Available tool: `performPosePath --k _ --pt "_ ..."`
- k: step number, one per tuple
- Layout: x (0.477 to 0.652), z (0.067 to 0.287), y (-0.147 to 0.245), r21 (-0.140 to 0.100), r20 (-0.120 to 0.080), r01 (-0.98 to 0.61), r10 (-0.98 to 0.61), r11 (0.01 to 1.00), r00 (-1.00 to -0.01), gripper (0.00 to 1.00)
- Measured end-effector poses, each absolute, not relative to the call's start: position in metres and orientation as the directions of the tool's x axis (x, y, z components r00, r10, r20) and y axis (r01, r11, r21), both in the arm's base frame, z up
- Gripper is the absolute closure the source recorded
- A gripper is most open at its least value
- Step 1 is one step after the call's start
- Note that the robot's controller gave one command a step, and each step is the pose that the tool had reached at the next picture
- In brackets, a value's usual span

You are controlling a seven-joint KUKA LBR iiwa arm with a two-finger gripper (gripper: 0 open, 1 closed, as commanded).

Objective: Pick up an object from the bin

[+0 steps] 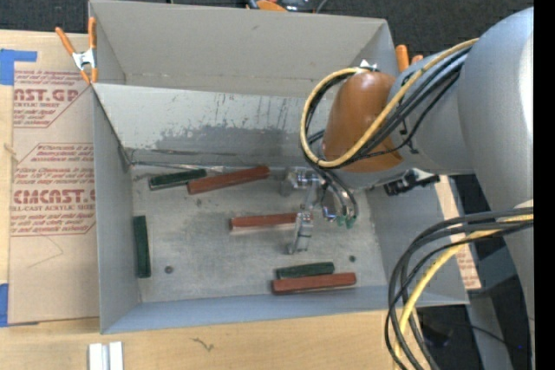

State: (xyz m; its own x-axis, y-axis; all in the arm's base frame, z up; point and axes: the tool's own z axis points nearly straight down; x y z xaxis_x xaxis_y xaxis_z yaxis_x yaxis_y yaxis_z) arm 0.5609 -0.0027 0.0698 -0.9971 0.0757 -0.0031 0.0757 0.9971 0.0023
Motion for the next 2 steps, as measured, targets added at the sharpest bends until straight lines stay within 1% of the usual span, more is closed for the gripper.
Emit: performPosePath --k 1,2 --pt "0.561 0.071 -0.006 0.000 -0.004 0.080 0.080 0.997 -0.997 1.00" --pt "0.547 0.235 -0.032 -0.002 -0.011 -0.009 -0.009 1.000 -1.000 1.00"
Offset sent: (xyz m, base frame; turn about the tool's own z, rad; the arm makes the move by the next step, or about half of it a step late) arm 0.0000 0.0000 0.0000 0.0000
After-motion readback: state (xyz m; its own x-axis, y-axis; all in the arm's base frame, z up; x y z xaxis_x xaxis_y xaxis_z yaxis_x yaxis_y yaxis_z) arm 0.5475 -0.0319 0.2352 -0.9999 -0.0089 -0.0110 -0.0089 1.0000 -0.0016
